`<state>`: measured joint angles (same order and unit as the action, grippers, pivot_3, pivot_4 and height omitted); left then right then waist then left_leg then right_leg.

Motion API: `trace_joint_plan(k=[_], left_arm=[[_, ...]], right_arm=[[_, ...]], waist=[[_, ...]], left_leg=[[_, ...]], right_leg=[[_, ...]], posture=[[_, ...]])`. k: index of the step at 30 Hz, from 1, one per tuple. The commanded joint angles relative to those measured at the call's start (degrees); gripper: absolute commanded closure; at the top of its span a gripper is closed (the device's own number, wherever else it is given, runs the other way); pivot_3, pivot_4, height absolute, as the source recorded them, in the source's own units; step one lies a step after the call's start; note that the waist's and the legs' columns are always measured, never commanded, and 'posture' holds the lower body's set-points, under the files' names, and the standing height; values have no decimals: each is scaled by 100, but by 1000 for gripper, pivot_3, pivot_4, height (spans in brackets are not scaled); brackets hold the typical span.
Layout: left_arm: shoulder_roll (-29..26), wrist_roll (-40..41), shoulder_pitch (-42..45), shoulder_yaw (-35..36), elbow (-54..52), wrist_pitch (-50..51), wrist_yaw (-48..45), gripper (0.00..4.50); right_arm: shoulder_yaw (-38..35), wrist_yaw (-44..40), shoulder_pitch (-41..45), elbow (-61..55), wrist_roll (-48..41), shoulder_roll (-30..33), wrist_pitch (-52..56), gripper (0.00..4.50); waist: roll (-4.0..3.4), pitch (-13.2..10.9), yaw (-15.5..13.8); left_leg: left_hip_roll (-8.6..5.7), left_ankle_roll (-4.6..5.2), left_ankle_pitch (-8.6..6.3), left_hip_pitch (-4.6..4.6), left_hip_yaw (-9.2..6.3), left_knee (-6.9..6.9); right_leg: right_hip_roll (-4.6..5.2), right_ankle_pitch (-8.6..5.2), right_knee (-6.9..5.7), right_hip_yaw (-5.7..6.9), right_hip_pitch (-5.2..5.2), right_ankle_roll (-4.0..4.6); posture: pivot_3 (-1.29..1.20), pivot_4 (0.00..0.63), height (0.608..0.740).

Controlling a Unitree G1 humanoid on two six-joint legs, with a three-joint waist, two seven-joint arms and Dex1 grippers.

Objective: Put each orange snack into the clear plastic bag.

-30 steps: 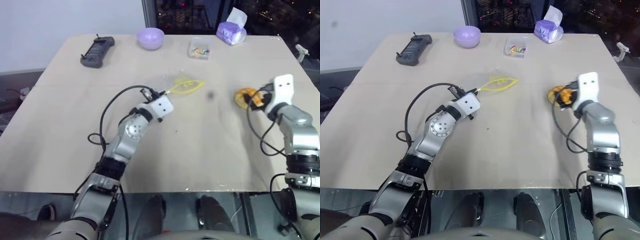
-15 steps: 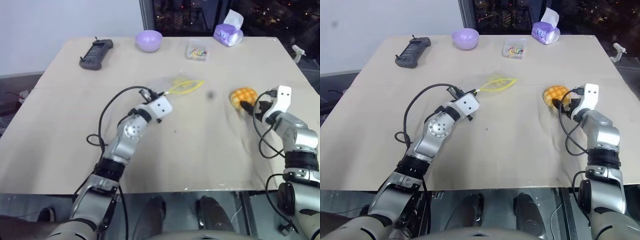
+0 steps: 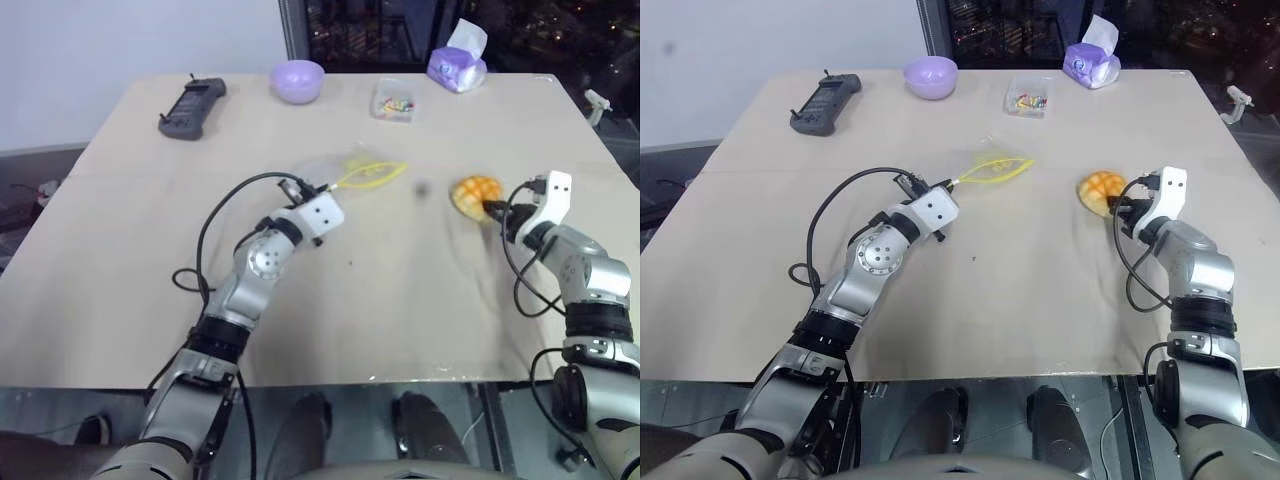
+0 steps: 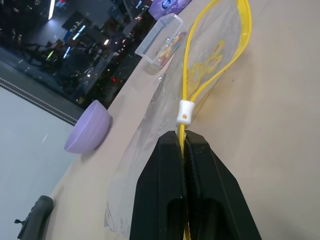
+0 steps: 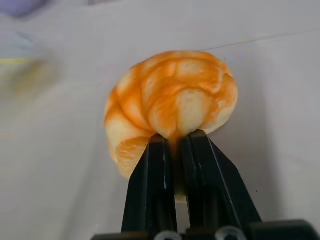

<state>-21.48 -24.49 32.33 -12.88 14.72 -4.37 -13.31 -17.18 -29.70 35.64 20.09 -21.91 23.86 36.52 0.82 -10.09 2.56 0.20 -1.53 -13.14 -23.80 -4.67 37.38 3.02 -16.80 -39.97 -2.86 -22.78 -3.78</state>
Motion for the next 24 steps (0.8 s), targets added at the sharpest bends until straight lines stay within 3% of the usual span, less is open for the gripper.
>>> trace_joint_plan(k=[1, 9, 24], left_arm=[[48, 68, 26, 42, -213, -116, 58, 4500], [124, 36, 54, -17, -181, -275, 98, 4500], [127, 55, -42, -215, -312, -861, -191, 4500]], right_arm=[[-217, -474, 43, -1215, -1193, -29, 1078, 4452], [17, -179, 57, -1796, -2142, -385, 2483, 4452], [348, 118, 603, -1241, -1983, -657, 2496, 4452]], waist=[[-1, -1, -7], [-1, 0, -19], [-1, 0, -20]], left_leg=[[0, 0, 0, -2, -1, 0], [-1, 1, 0, -3, -14, 1], [-2, 1, 0, -3, -14, 0]], right_leg=[[0, 0, 0, 1, 0, 0], [1, 0, 3, 16, 6, 0], [1, 0, 6, 16, 6, 0]], posture=[[0, 150, 740], [0, 150, 740], [0, 150, 740]])
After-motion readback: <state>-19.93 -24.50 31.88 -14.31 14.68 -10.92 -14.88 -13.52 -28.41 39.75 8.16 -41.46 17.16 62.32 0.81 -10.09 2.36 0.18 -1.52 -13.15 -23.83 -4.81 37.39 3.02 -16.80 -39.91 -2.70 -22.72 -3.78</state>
